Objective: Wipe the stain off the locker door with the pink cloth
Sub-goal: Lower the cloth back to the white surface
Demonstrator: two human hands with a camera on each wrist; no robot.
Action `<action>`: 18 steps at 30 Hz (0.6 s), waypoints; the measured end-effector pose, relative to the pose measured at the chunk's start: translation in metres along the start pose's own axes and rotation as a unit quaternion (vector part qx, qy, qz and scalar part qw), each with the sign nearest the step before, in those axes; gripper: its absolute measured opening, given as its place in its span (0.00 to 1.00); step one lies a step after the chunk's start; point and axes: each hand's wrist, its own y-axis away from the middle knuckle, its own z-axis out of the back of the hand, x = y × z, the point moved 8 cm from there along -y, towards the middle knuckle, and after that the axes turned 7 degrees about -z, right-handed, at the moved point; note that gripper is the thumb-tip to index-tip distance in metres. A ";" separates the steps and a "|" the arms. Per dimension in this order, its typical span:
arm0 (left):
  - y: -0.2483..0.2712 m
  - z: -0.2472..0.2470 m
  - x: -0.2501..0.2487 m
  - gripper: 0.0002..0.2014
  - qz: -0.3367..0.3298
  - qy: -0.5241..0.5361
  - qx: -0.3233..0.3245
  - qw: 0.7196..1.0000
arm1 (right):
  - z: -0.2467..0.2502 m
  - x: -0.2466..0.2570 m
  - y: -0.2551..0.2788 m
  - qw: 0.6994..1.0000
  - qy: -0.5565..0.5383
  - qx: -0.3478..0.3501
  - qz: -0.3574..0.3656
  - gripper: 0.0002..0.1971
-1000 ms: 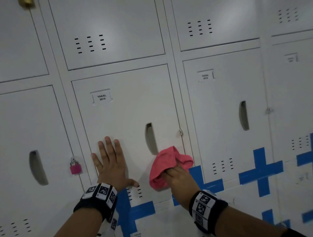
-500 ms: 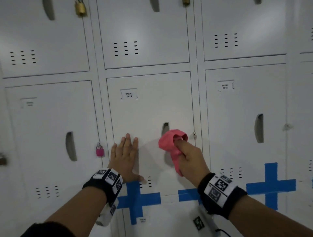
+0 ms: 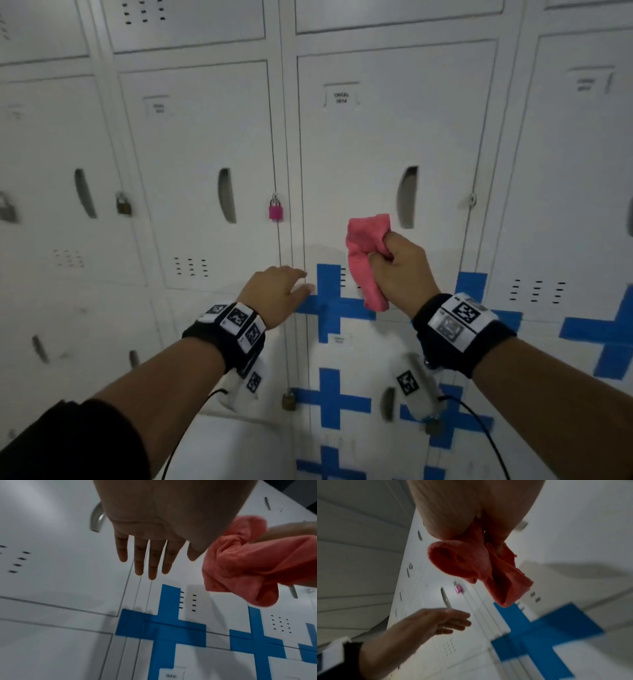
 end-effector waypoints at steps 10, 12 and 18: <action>0.103 -0.048 0.089 0.22 0.110 -0.006 0.043 0.993 | -0.189 -0.104 0.099 0.951 -0.029 0.261 -0.160 0.15; 0.124 -0.059 0.104 0.23 0.125 -0.010 0.058 0.990 | -0.223 -0.119 0.124 0.936 -0.020 0.301 -0.182 0.10; 0.169 -0.089 0.147 0.37 0.164 0.006 0.084 0.983 | -0.317 -0.163 0.173 0.915 0.146 0.362 -0.105 0.08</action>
